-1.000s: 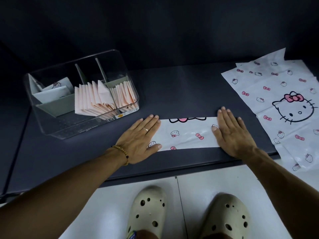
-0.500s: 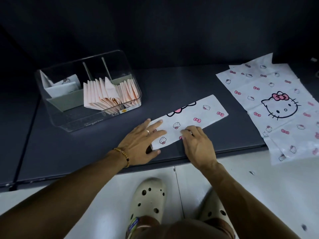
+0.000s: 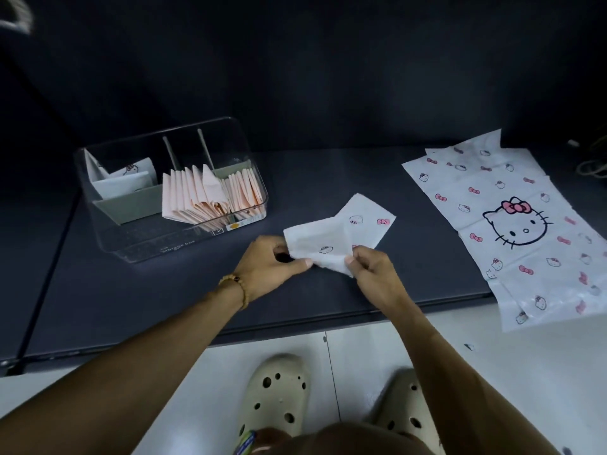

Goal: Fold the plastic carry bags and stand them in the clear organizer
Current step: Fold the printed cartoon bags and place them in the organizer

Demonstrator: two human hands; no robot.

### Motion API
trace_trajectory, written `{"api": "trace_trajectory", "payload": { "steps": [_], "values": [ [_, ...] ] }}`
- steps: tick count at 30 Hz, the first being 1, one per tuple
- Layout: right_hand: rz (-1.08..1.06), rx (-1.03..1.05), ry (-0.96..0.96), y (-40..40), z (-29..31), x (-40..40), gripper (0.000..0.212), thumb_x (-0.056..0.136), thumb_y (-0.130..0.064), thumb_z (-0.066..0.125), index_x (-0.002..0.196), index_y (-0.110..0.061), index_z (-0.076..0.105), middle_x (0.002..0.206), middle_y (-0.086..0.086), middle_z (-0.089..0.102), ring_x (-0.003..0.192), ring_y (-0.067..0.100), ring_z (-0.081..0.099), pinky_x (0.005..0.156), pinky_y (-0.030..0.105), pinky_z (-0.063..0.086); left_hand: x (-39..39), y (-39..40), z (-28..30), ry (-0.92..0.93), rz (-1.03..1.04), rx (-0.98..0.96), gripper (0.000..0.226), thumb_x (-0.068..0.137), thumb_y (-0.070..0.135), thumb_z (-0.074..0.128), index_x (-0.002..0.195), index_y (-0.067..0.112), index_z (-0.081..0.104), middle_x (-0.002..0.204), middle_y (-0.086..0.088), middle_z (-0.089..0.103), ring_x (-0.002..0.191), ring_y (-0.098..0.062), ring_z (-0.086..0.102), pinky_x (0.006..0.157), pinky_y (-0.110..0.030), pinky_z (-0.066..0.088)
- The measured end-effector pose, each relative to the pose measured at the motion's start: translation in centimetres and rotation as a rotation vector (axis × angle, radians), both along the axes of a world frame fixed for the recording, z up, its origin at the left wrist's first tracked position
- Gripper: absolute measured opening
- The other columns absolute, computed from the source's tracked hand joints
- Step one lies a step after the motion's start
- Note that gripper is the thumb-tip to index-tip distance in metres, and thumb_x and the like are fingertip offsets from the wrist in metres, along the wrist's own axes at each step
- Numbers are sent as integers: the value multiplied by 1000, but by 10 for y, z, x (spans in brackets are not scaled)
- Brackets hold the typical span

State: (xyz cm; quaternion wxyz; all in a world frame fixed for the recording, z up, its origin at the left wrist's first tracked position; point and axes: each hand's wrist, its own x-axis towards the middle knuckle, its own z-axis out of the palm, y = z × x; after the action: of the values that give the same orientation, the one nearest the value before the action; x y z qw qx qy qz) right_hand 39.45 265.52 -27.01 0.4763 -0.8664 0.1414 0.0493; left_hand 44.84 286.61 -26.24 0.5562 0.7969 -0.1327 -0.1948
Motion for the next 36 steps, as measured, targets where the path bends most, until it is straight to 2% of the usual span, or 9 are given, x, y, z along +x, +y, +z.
{"api": "trace_trajectory", "payload": {
  "steps": [6, 10, 15, 19, 23, 26, 29, 31, 36],
  "values": [
    [-241, 409, 142, -2, -8, -2, 27, 90, -15, 53, 63, -11, 52, 72, 5, 56, 73, 21, 53, 72, 40, 48, -1, -20, -5, -7, -38, 236, 17, 93, 25, 57, 91, 13, 70, 91, 5, 71, 87, -11, 64, 82, -30, 51],
    [-426, 165, 107, 10, -13, 3, 25, 86, -16, 56, 63, -8, 58, 62, 4, 56, 62, 16, 48, 59, 30, 45, 3, -35, -9, -8, 109, 433, 38, 92, 28, 56, 58, 15, 44, 60, 1, 50, 63, -20, 49, 60, -31, 42],
    [-557, 4, 159, 20, -12, 14, 26, 86, -18, 55, 73, 3, 63, 59, 15, 50, 57, 17, 44, 51, 23, 40, 11, -48, -12, 48, 167, 552, 31, 92, 35, 54, 68, 16, 50, 81, -4, 61, 77, -24, 58, 65, -30, 44],
    [-479, -156, 191, 17, -15, 17, 33, 88, -13, 50, 57, -2, 50, 47, 1, 41, 43, 14, 35, 38, 18, 31, 14, -54, -18, -35, 127, 649, 22, 94, 36, 49, 78, 21, 48, 94, -6, 62, 85, -26, 57, 66, -32, 43],
    [-415, -232, 222, 11, -15, 23, 29, 87, -13, 52, 63, 2, 59, 49, 2, 44, 42, 14, 38, 32, 13, 30, 11, -57, -21, -196, 144, 802, 21, 86, 36, 56, 99, 20, 52, 95, -4, 65, 87, -26, 60, 66, -33, 45],
    [-315, -325, 209, 5, -13, 26, 21, 91, -20, 54, 75, -10, 62, 65, 3, 60, 57, 17, 53, 49, 17, 38, 13, -57, -22, -513, 35, 799, 51, 75, 27, 62, 122, 20, 45, 120, -5, 51, 110, -27, 48, 85, -36, 44],
    [-252, -444, 174, 0, -13, 22, 14, 93, -26, 53, 83, -17, 57, 80, 4, 62, 72, 25, 55, 61, 27, 40, 18, -54, -26, -655, -319, 784, 54, 89, 31, 49, 141, 30, 37, 156, 1, 19, 143, -34, 9, 116, -46, 14],
    [-175, -590, 76, -2, -13, 17, 13, 94, -27, 52, 89, -17, 59, 86, 5, 62, 78, 30, 58, 62, 31, 41, 15, -50, -32, -618, -414, 819, 47, 97, 42, 36, 143, 33, 34, 158, 1, 14, 145, -31, 4, 118, -44, 10],
    [-255, -666, -323, 0, -18, -9, 28, 90, -21, 54, 113, -7, 62, 116, 11, 58, 102, 31, 55, 85, 43, 44, -12, -41, -37, -611, -134, 794, 38, 93, 32, 54, 126, 13, 57, 137, -10, 51, 132, -25, 41, 88, -38, 51]
  ]
}}
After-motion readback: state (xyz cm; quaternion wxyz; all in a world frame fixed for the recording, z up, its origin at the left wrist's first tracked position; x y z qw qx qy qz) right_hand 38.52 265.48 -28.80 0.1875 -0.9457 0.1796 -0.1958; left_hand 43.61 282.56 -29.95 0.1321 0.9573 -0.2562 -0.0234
